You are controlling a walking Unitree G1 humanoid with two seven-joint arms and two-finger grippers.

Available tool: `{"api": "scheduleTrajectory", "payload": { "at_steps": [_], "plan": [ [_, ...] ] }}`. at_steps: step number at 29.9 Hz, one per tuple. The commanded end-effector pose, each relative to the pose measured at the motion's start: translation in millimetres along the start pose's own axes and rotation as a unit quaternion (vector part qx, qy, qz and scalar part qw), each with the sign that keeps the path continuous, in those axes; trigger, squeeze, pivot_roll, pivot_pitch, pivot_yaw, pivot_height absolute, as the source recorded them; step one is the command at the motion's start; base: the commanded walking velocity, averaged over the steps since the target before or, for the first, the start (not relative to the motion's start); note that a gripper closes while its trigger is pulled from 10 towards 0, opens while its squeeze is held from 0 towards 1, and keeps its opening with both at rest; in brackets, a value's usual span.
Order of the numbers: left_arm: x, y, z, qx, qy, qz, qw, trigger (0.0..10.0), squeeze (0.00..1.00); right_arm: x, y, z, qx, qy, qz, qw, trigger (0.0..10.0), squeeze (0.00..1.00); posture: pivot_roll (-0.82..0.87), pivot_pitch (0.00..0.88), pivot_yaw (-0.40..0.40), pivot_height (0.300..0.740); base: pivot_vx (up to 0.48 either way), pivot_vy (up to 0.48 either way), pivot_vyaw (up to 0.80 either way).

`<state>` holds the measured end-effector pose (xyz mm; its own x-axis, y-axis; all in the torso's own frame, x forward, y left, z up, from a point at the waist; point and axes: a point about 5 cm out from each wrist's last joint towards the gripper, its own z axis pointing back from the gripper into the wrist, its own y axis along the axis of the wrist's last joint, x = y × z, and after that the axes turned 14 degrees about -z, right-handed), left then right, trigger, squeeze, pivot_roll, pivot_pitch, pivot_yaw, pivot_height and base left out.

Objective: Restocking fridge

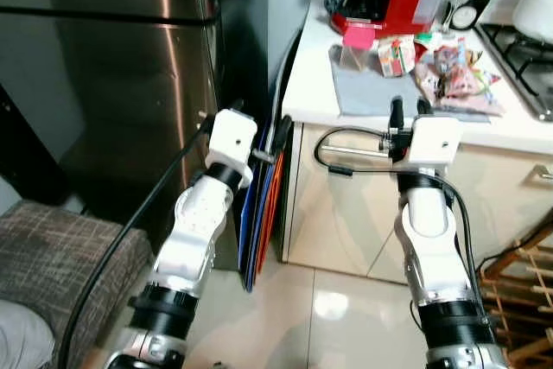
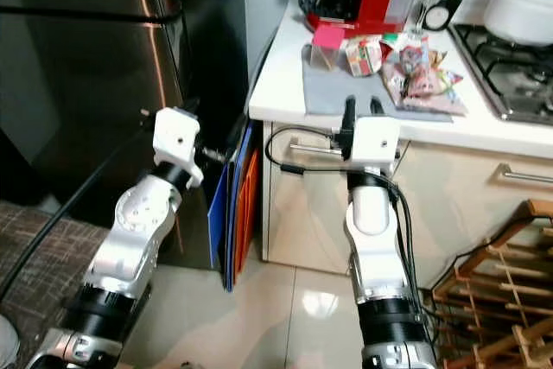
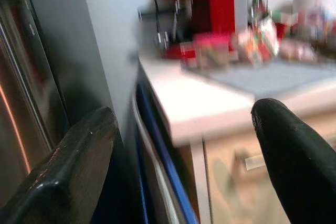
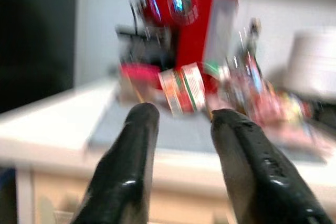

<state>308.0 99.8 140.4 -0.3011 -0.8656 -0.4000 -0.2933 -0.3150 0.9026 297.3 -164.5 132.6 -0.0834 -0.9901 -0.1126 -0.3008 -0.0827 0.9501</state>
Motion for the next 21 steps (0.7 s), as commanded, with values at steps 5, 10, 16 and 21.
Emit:
{"api": "scheduleTrajectory", "payload": {
  "at_steps": [5,10,16,21],
  "plan": [
    [5.2,-9,24.2,-0.018,-0.022,0.01,1.0,10.0,0.0,16.1,-1,24.2,-0.01,-0.018,0.007,1.0,10.0,1.0,-0.06,0.0,0.02,0.74,0.0,0.0,0.0],
    [-5.1,-13,27.6,-0.019,0.01,0.022,1.0,10.0,0.0,17.0,-11,30.9,-0.041,-0.019,0.005,0.999,10.0,1.0,-0.06,0.0,0.016,0.74,0.0,0.0,0.0],
    [-5.4,-21,30.2,-0.037,0.008,0.016,0.999,10.0,0.0,11.9,-14,32.3,-0.057,-0.013,-0.004,0.998,10.0,1.0,-0.07,0.0,0.021,0.74,0.0,0.0,-0.65],
    [-10.1,-24,30.7,-0.047,0.017,0.015,0.999,10.0,0.0,6.0,-23,33.0,-0.081,0.015,0.004,0.997,10.0,1.0,-0.07,0.0,0.019,0.74,0.0,0.0,-0.44]
  ]
}}
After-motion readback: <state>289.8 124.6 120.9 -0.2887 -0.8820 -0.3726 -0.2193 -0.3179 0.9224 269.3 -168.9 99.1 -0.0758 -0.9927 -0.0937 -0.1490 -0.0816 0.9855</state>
